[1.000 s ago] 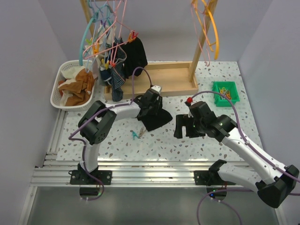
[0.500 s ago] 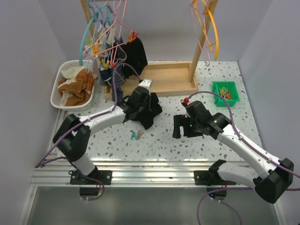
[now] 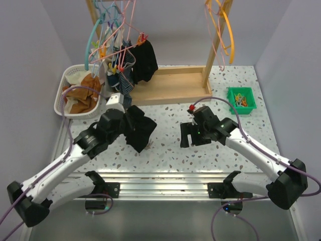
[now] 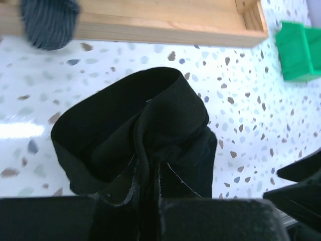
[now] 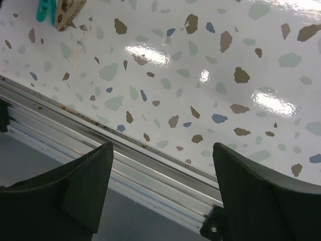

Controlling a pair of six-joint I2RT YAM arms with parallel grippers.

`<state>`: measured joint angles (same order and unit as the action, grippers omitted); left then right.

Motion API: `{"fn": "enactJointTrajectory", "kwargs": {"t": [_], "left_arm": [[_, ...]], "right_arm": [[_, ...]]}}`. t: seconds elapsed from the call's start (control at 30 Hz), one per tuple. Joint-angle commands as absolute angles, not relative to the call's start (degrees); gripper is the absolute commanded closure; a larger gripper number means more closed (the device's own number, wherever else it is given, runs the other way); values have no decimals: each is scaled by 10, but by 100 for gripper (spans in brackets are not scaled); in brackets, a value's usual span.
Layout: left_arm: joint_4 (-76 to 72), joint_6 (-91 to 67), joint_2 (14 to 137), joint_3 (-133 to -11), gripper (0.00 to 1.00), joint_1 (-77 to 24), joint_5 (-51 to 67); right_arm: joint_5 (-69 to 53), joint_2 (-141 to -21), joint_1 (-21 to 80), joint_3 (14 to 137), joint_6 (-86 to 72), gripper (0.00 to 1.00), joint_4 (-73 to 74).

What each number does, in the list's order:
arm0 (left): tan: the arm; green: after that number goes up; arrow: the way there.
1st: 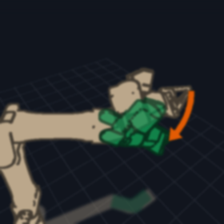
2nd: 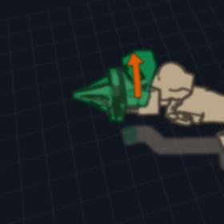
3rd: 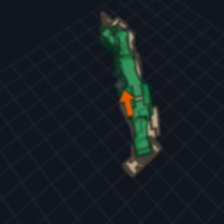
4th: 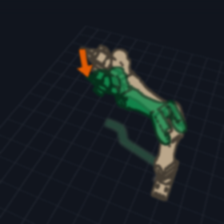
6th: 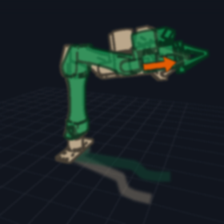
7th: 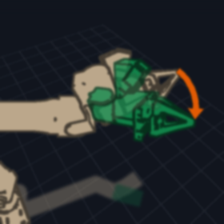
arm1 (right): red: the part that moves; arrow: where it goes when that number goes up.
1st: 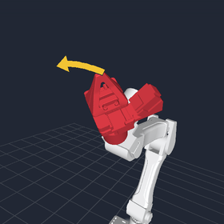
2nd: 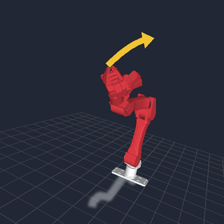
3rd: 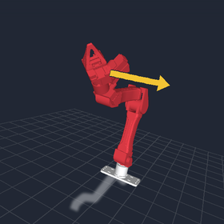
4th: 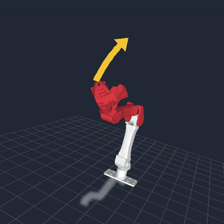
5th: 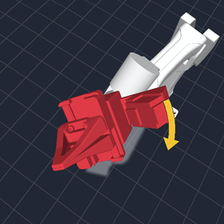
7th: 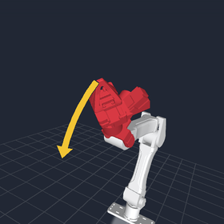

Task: Remove the underwear clipped to the hanger
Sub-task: Pick up the underwear from the center of the board, then pick up the clamp at the center of the board.

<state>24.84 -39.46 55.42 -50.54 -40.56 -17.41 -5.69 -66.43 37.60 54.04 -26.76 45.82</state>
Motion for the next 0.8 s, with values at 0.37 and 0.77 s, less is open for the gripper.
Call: {"fn": "enactJointTrajectory", "kwargs": {"t": [0.37,0.77], "left_arm": [[556,-584,371,-567,100,-403,-392],[592,-620,334,-590,100,-403,-387]], "right_arm": [[-40,-909,460,692,-301,14,353],[76,-1143,512,900,-484,13,445]]}}
